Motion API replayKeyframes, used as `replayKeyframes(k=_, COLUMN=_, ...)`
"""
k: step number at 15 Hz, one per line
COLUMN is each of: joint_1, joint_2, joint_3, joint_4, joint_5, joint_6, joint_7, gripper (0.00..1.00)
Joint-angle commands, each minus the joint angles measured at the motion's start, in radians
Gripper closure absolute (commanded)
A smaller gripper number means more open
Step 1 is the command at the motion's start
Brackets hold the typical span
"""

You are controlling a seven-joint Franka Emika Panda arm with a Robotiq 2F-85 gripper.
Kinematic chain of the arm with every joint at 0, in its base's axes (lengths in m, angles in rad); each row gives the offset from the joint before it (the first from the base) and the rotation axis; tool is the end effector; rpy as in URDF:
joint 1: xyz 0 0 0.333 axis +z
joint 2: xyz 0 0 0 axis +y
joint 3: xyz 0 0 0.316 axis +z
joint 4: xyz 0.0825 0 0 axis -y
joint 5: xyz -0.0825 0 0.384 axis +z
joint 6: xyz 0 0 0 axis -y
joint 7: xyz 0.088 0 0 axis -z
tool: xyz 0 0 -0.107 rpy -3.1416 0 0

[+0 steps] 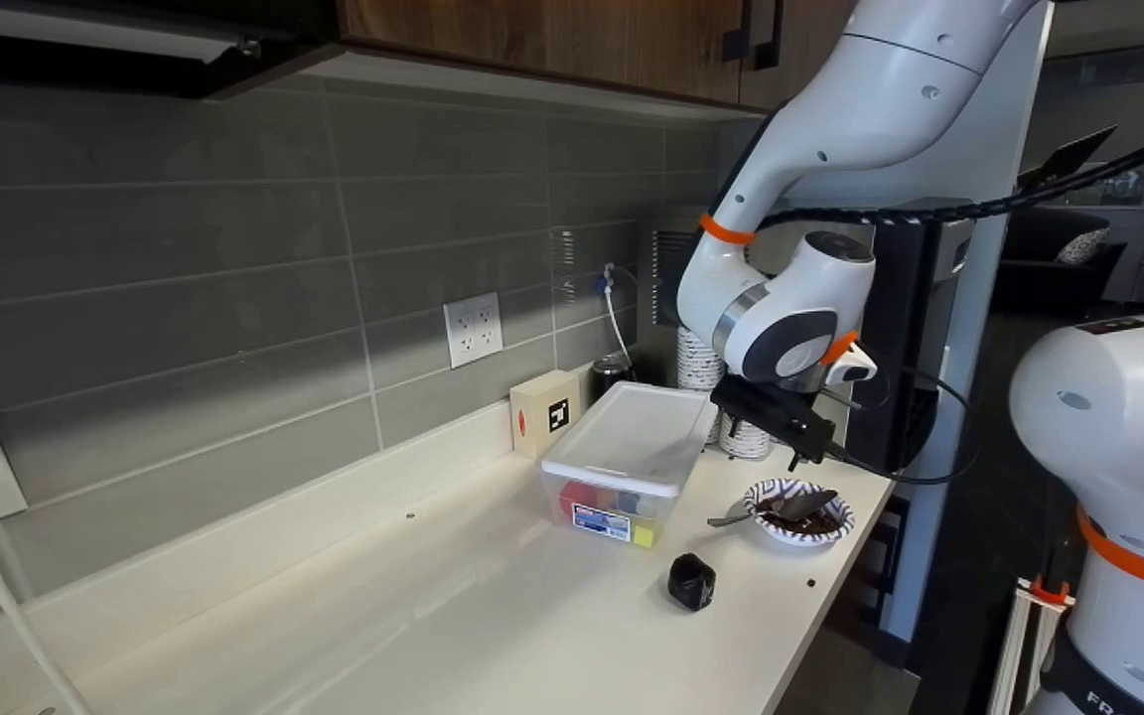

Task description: Put the white lid on the clear storage bin

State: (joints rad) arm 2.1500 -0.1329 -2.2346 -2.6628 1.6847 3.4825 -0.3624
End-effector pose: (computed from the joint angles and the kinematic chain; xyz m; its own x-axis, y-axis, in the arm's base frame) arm 0.3367 -0.1388 0.2359 0.0268 -0.9572 0.2880 -0.9515 -0.1128 -0.2863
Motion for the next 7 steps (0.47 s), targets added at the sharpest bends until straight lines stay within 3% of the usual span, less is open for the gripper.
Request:
replayKeyframes(k=1, joint_1=-0.029, joint_2=0.011, joint_3=0.036, joint_4=0.036, joint_5=0.175, joint_6=0.042, joint_7=-0.181, gripper=0.00)
replayKeyframes(k=7, joint_1=-0.135, joint_2=0.006, joint_3=0.138, joint_4=0.159, joint_5=0.451, joint_6=0.119, joint_7=-0.495, gripper=0.00)
